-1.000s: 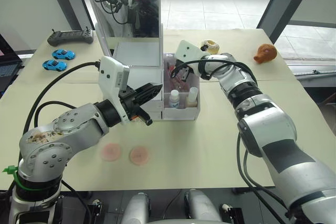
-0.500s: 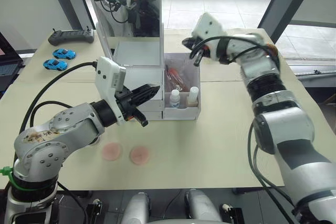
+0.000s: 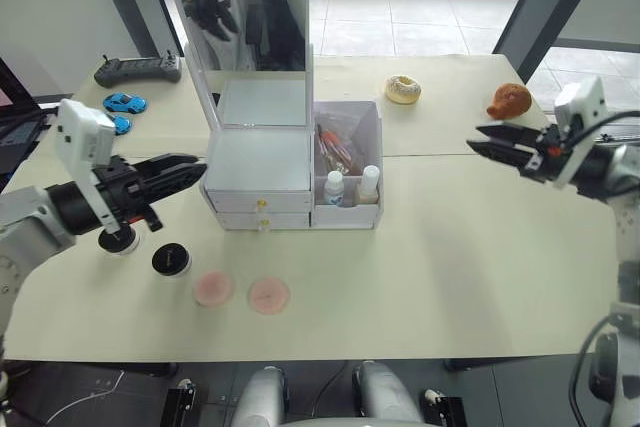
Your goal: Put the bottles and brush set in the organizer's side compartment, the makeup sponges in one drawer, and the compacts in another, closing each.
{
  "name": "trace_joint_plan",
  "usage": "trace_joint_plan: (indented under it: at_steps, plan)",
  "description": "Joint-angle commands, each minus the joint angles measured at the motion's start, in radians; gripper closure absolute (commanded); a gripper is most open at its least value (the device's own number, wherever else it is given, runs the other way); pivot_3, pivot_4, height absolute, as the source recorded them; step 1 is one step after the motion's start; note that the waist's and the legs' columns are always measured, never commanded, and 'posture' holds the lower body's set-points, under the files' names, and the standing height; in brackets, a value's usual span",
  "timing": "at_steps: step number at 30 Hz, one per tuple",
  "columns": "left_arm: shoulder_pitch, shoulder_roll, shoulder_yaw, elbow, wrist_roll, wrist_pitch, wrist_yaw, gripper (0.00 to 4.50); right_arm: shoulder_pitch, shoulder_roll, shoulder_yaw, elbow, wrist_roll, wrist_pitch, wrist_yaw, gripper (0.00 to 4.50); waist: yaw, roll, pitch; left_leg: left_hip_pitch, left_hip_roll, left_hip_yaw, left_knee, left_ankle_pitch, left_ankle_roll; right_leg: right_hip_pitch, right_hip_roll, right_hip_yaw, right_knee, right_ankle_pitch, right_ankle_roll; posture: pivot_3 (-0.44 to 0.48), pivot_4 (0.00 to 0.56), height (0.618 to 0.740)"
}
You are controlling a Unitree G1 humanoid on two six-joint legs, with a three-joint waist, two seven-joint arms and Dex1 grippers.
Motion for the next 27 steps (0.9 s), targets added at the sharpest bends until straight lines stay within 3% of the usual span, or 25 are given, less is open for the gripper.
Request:
trace_joint_plan:
  at_steps: [1,6,7,12,16,22,27]
  plan:
    - [0.021,0.02,0.097,0.102,0.052,-0.081,-0.126,1.98,0.065,-0.074,-0.109,-0.023,0.046,-0.008,0.022,1.63,0.002,0.0,0.0,0.0,0.0,0.0,0.0,0.0,0.0,0.0,0.0,0.0,0.0,0.0,0.0,0.0,0.15,0.74]
    - [0.048,0.061,0.135,0.301,0.19,-0.197,-0.234,0.4,0.137,-0.117,-0.152,0.038,0.053,-0.033,0.03,0.0,-0.001,-0.001,0.0,0.0,0.001,0.001,0.0,0.0,0.0,0.0,0.0,0.0,-0.001,-0.002,0.001,0.0,0.15,0.74]
    - [0.042,0.066,0.141,0.329,0.202,-0.205,-0.242,0.08,0.142,-0.118,-0.151,0.05,0.049,-0.044,0.029,0.0,-0.001,-0.001,0.0,0.0,0.001,0.001,0.0,0.0,0.0,0.0,0.0,0.0,-0.001,-0.002,0.001,0.0,0.15,0.74]
    - [0.019,0.057,0.164,0.371,0.216,-0.21,-0.259,0.03,0.141,-0.116,-0.139,0.055,0.067,-0.029,0.025,0.0,0.001,-0.001,0.0,0.0,0.001,0.001,0.0,0.0,0.0,0.0,0.0,0.0,-0.001,-0.002,0.002,0.0,0.15,0.74]
    - [0.028,0.0,0.193,0.316,0.192,-0.186,-0.206,0.03,0.065,-0.089,-0.118,-0.007,0.136,0.09,-0.035,0.0,-0.002,-0.001,0.0,0.0,0.001,0.001,0.0,0.0,0.0,0.0,-0.001,0.0,0.0,-0.002,0.002,0.0,0.15,0.74]
    - [0.185,-0.234,0.272,-0.004,0.09,-0.112,-0.023,0.03,-0.126,-0.07,0.062,-0.214,0.292,0.35,-0.02,0.0,-0.007,0.001,0.0,0.0,0.003,0.0,-0.001,-0.001,0.001,0.0,0.0,0.0,0.002,-0.002,0.001,0.0,0.15,0.74]
    - [0.362,-0.452,0.208,-0.315,0.139,-0.148,0.165,0.03,-0.234,-0.029,0.248,-0.303,0.226,0.322,-0.019,0.0,0.006,-0.006,-0.002,0.0,0.006,0.0,0.0,-0.002,-0.001,0.0,-0.001,-0.001,-0.001,-0.001,0.0,0.0,0.15,0.74]
